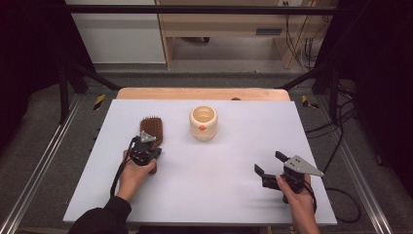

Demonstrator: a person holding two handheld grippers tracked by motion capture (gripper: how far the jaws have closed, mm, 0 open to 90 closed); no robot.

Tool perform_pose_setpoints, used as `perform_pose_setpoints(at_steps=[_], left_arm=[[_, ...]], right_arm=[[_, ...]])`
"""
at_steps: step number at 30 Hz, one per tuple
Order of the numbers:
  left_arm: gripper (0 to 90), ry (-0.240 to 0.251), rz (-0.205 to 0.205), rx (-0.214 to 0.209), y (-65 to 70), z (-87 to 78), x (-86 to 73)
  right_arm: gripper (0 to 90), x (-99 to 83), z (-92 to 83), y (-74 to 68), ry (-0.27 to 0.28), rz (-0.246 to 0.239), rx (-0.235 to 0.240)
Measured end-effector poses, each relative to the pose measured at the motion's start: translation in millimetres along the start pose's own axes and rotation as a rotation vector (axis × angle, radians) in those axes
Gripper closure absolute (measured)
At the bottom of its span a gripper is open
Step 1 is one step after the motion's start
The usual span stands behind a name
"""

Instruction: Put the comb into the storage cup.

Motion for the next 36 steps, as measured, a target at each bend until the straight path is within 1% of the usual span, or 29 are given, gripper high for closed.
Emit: perform_pose_setpoints(at_steps=[5, 11, 12, 13, 15, 18, 26, 29, 31, 32, 33, 36], left_arm=[[90.0, -0.002, -0.012, 0.015, -9.0, -3.4, -4.0], [90.0, -0.006, -0.015, 0.028, -19.8, -8.2, -6.7], [90.0, -0.006, -0.015, 0.028, -19.8, -8.2, -6.7], [90.0, -0.007, -0.012, 0.036, -23.9, -9.9, -7.7], [90.0, -0.006, -0.021, 0.041, -27.6, -11.4, -8.7], [90.0, -0.012, -0.022, 0.05, -33.4, -13.7, -9.8], [90.0, -0.018, -0.025, 0.057, -40.8, -15.6, -9.7], [89.9, -0.012, -0.018, 0.04, -40.4, -18.8, -6.6], [88.6, -0.006, -0.018, 0.038, -40.5, -21.0, -4.0], [88.3, 0.006, -0.006, 0.035, -41.0, -25.9, 2.2], [87.6, 0.007, 0.003, 0.04, -41.7, -28.1, 5.4], [82.9, 0.024, 0.012, 0.05, -46.0, -33.3, 14.5]], right_arm=[[5.5, -0.2, 0.2, 0.0, -0.002, 0.0, 0.0], [5.5, -0.4, 0.5, -0.2, -0.004, 0.001, 0.002], [5.5, -0.5, 0.5, -0.4, -0.005, 0.003, 0.003], [5.6, -0.5, 0.5, -0.4, -0.005, 0.002, 0.004], [5.5, -0.6, 0.7, -0.6, -0.006, 0.002, 0.005], [5.5, -0.8, 1.1, -0.8, -0.007, 0.0, 0.006], [5.4, -1.0, 1.7, -1.5, -0.01, -0.001, 0.009], [5.4, -1.0, 1.7, -1.3, -0.009, -0.002, 0.009], [5.4, -1.0, 1.7, -1.4, -0.009, -0.001, 0.009], [5.4, -1.0, 1.7, -1.3, -0.009, -0.001, 0.01], [5.4, -1.0, 1.8, -1.3, -0.009, -0.001, 0.01], [5.4, -1.0, 1.8, -1.6, -0.01, -0.002, 0.01]])
Point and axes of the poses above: each handheld gripper's, and its own axes: z roughly forward along the jaws, x roughly out of its top, y roughly to its right, the point moved 5 cm from there along z, roughly forward along the jaws, and after that the axes turned 9 degrees about -z, right-handed, at the moved point
